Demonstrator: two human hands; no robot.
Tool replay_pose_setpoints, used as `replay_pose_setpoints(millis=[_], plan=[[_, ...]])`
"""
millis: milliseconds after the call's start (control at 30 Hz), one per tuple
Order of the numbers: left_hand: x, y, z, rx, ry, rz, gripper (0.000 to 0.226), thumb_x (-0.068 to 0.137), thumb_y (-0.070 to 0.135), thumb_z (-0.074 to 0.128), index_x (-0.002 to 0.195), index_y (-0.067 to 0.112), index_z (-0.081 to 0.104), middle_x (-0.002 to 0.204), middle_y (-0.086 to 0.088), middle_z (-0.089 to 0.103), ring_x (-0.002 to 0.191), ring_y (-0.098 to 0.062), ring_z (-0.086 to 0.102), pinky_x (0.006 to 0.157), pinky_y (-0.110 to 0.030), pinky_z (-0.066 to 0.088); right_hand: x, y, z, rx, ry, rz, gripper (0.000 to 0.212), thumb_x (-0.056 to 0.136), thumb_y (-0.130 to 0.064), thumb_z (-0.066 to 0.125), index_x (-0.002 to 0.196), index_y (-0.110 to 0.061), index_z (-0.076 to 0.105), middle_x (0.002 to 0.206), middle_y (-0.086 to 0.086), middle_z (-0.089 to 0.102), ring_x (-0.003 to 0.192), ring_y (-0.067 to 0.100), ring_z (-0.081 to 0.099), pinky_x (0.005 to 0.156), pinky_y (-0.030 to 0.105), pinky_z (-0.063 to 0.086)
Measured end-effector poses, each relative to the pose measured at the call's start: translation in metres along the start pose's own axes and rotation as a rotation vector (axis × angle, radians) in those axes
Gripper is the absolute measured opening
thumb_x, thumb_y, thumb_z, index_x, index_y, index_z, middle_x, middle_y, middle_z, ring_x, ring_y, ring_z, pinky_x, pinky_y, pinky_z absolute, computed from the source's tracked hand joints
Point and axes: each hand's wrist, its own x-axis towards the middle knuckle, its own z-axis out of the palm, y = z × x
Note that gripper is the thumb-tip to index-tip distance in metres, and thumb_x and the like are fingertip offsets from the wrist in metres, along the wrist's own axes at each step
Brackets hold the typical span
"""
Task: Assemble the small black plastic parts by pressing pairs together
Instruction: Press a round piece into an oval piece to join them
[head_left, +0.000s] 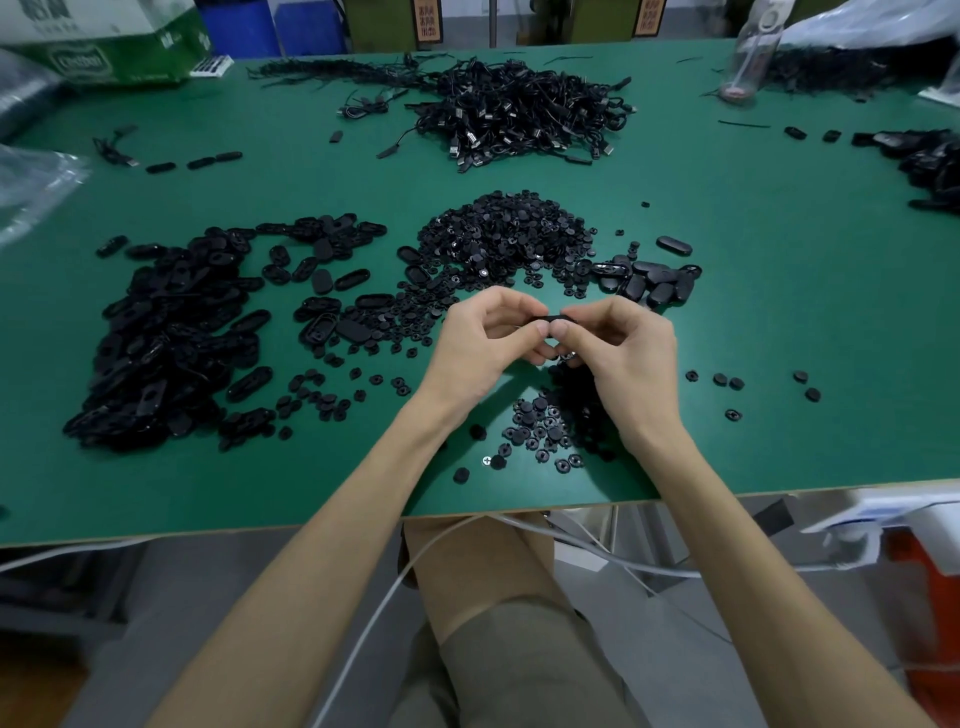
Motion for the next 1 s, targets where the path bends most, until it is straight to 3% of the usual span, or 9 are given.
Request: replay_pose_setpoints(millis=[167,467,1000], plan=[[0.0000,0.0002,0.0003,0.004,0.012,-0.006,0.020,0.092,-0.003,0.072,0.109,-0.010,0.065,0.095,-0.023,0.074,0.074,-0.023,0.075,0.072,-0.031,0.062,0.0009,0.0003,-0.0005,0.030,-0.029,-0.020,0.009,0.091,-0.011,0.077,0.099,-0.008,0.078,0.081,0.003,0.077,0.071,0.015,0.073,0.076,0.038,0.063],[0.0012,-0.0010,0.0018,0.049,0.028,-0.012,0.015,0.092,-0.003,0.072,0.107,-0.006,0.067,0.097,-0.025,0.073,0.074,-0.026,0.075,0.071,-0.030,0.061,0.0012,0.0024,0.0016,0.031,-0.032,-0.024,0.007,0.092,-0.011,0.075,0.099,-0.011,0.078,0.086,0.005,0.078,0.083,0.028,0.075,0.083,0.053,0.060],[0.0015,-0.0002,0.0043,0.153,0.059,0.001,0.014,0.092,-0.008,0.068,0.104,-0.002,0.069,0.095,-0.019,0.075,0.073,-0.017,0.073,0.073,-0.024,0.060,-0.0018,-0.0020,0.0033,-0.010,-0.059,-0.047,0.007,0.089,-0.007,0.076,0.091,-0.014,0.077,0.077,-0.001,0.077,0.076,0.021,0.075,0.078,0.049,0.061]])
